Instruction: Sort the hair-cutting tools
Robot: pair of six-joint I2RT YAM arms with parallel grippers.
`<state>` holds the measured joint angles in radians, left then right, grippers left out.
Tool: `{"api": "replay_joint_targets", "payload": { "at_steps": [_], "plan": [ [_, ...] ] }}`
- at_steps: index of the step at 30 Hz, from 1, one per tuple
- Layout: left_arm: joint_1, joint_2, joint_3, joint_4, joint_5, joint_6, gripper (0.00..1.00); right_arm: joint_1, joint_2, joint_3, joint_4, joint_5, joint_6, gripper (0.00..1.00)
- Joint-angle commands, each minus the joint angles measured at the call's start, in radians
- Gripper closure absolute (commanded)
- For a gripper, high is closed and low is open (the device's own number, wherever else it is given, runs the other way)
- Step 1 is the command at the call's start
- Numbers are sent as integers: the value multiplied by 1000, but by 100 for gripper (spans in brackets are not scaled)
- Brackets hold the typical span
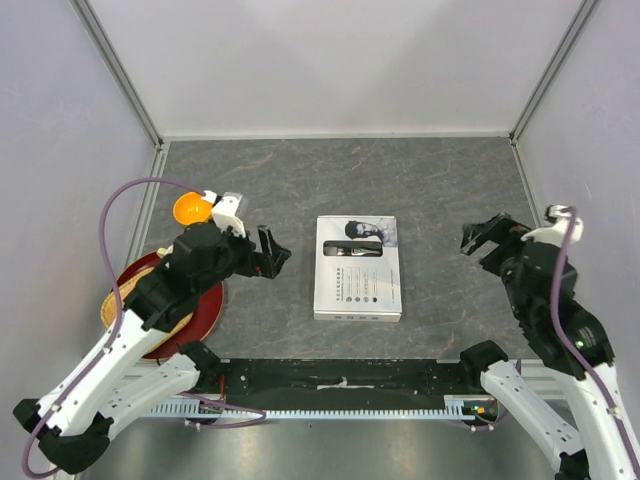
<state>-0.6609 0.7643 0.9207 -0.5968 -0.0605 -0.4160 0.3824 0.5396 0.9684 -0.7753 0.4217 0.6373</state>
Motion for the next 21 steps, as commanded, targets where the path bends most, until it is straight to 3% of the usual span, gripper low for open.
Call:
{"api": "replay_joint_targets", "payload": {
  "at_steps": [1,7,21],
  "plan": [
    [-2,-59,55,-29,-42,83,0,3,-24,147,-48,181,-126,2],
    [-3,-114,93,-61,-61,100,0,1,-118,171,-35,328,-194,2],
    [-3,-122,113,-64,-105,105,0,1,-133,173,-36,322,-197,2]
  ]
}}
